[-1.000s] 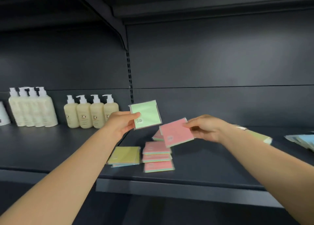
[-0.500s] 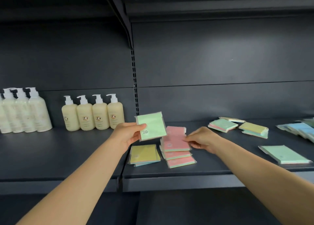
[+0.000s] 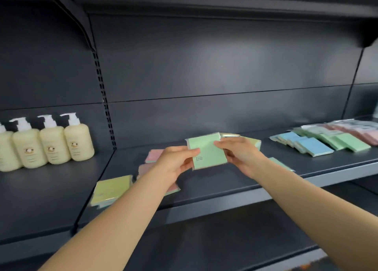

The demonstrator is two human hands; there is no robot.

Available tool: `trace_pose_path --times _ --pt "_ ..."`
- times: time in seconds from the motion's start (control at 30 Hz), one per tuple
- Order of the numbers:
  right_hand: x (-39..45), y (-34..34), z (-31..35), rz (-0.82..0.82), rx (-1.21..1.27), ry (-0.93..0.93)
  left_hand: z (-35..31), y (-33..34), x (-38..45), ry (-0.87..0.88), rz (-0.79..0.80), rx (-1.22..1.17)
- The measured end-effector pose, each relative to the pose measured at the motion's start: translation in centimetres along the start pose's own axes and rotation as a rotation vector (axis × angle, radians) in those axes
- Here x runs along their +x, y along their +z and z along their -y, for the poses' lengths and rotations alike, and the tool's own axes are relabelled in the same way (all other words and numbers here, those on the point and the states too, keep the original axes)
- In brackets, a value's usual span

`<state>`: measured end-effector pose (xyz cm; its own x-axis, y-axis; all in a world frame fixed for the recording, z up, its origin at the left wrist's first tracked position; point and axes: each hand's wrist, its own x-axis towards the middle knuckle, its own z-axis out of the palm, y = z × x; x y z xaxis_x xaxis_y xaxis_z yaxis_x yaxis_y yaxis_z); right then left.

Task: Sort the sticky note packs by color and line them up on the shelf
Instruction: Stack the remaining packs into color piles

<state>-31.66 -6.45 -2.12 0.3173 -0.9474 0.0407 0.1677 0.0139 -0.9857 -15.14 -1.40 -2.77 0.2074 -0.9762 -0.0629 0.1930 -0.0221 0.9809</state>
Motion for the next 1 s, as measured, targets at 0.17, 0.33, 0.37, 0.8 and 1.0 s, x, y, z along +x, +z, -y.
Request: trace_pose_path --times 0.17,0.33,0.37,0.8,1.0 --pt "1.6 -8.7 0.3 -0.115 -0.062 0.085 2.8 7.8 3.5 -0.076 0.064 0.011" --pt "4.4 -16.0 0.3 -0.110 -0.232 0.184 4.8 13.7 6.8 -0.152 0.058 0.214" --pt "5.0 -17.1 0.4 -0.076 -0.242 0.201 5.0 14.5 7.4 -0.158 0.053 0.261" --pt "11.9 -23.6 0.8 0.199 -0.805 0.120 3.7 16.3 12.0 -0.327 0.025 0.894" --pt "17.0 -22.4 0.8 0.161 -0.981 -0.044 2.6 14.8 17.1 -0.039 -0.246 0.922"
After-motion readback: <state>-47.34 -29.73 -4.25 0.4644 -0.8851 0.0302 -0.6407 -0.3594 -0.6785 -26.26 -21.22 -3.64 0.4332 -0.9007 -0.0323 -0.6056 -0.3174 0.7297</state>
